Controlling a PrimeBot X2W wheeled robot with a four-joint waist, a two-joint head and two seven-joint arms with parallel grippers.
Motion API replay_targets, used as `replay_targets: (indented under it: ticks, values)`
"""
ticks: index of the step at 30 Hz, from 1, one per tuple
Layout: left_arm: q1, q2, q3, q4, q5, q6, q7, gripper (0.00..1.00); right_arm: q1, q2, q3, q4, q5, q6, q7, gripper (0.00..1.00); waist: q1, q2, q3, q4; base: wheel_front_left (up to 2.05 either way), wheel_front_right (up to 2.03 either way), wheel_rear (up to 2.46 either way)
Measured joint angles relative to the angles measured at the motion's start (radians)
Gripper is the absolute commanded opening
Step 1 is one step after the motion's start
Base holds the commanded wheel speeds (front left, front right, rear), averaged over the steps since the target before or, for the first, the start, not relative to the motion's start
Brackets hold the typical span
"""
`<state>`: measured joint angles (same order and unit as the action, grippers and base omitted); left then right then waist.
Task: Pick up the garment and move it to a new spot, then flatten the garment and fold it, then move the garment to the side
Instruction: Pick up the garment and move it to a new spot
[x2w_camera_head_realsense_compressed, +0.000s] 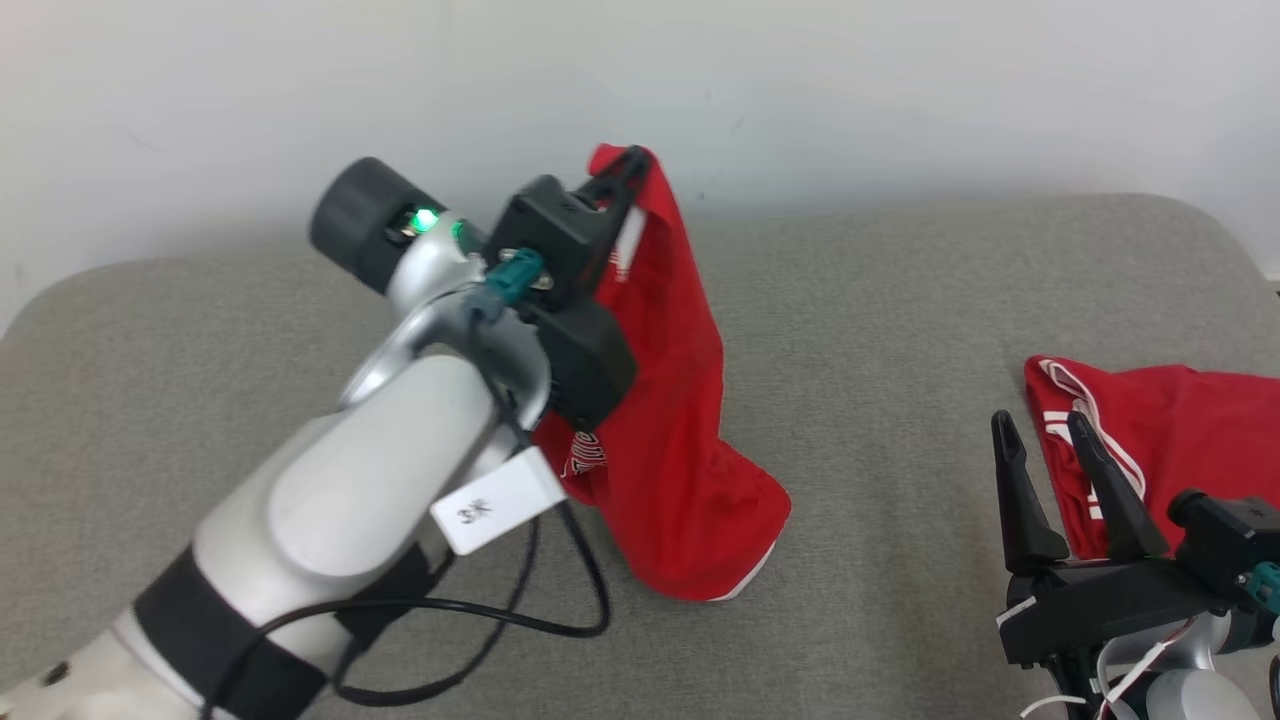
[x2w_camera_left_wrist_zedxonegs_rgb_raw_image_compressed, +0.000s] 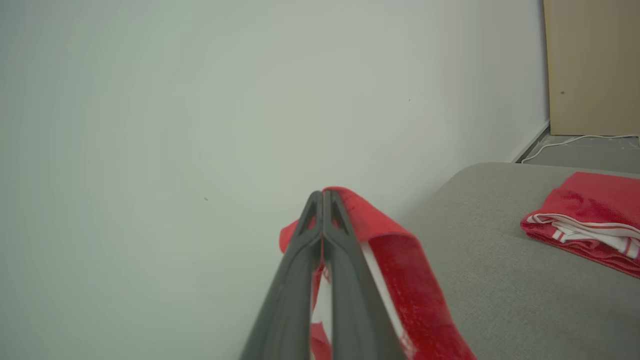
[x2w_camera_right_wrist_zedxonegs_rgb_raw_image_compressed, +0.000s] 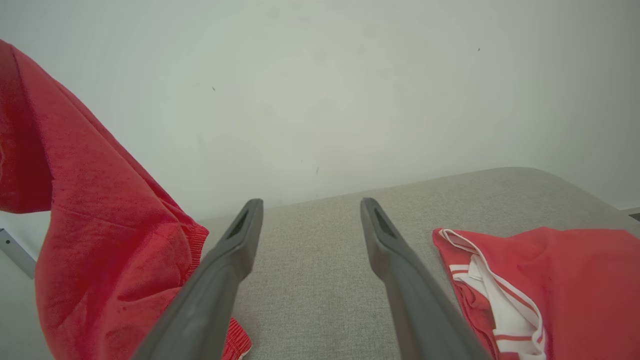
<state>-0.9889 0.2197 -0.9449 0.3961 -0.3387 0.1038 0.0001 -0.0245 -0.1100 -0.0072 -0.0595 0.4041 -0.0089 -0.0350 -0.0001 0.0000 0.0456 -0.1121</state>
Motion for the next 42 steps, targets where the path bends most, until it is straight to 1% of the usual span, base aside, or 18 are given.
replay_targets:
  ticks: [4,6,9,11,13,18,23,25,29,34,39,42]
  values:
    - [-0.009,-0.071,-0.022,0.047,-0.004,-0.025,0.008,0.00,-0.006,0.006,0.006,0.005,0.000,0.000,0.000,1.00,0.0000,0.0000,0.005,-0.029,0.00,0.00,0.00]
    - [-0.016,-0.107,-0.029,0.055,-0.007,-0.029,0.006,0.00,-0.006,0.007,0.008,0.007,0.000,0.000,-0.001,1.00,0.0000,0.0000,0.009,-0.045,0.00,0.00,0.00]
    - [-0.037,-0.169,-0.033,0.072,-0.021,-0.053,-0.012,0.00,-0.007,0.009,0.009,0.013,0.001,0.000,-0.002,1.00,0.0000,0.0000,0.017,-0.067,0.00,0.00,0.00]
    - [-0.058,-0.194,-0.044,0.082,-0.025,-0.074,-0.025,0.00,-0.012,0.010,0.013,0.021,0.001,0.001,-0.007,1.00,0.0000,0.0001,0.023,-0.081,0.00,0.00,0.00]
    - [-0.080,-0.197,-0.044,0.097,-0.039,-0.086,-0.041,0.00,-0.027,0.012,0.017,0.029,0.001,0.002,-0.009,1.00,0.0000,0.0000,0.029,-0.096,0.00,0.00,0.00]
    - [-0.105,-0.188,-0.042,0.151,-0.058,-0.095,-0.055,0.00,-0.051,0.017,0.034,0.044,0.001,0.009,-0.011,1.00,0.0002,0.0000,0.039,-0.131,0.00,0.00,0.00]
    - [-0.110,-0.188,-0.036,0.193,-0.077,-0.106,-0.086,0.00,-0.039,0.013,0.003,0.052,0.010,0.008,-0.028,1.00,0.0002,0.0000,0.048,-0.151,0.00,0.00,0.00]
    - [-0.115,-0.188,-0.037,0.214,-0.085,-0.114,-0.090,0.00,-0.034,0.011,-0.006,0.053,0.010,0.008,-0.028,1.00,0.0002,0.0001,0.048,-0.147,0.00,0.00,0.00]
    - [-0.128,-0.186,-0.038,0.251,-0.086,-0.113,-0.090,0.00,-0.026,0.011,-0.006,0.059,0.010,0.008,-0.035,1.00,0.0002,0.0000,0.047,-0.136,0.00,0.00,0.00]
    - [-0.125,-0.185,-0.041,0.277,-0.138,-0.103,-0.090,0.00,-0.027,0.011,-0.001,0.061,0.010,0.009,-0.037,1.00,0.0002,0.0000,0.037,-0.117,0.00,0.00,0.00]
    - [-0.128,-0.186,-0.002,0.318,-0.137,-0.066,-0.088,0.00,-0.012,-0.008,-0.031,0.063,0.011,0.008,-0.047,1.00,0.0002,0.0000,0.025,-0.089,0.00,0.00,0.00]
    - [-0.130,-0.157,0.012,0.318,-0.137,-0.059,-0.087,0.00,0.020,-0.013,-0.045,0.064,0.015,0.008,-0.053,1.00,0.0001,0.0000,0.015,-0.066,0.00,0.00,0.00]
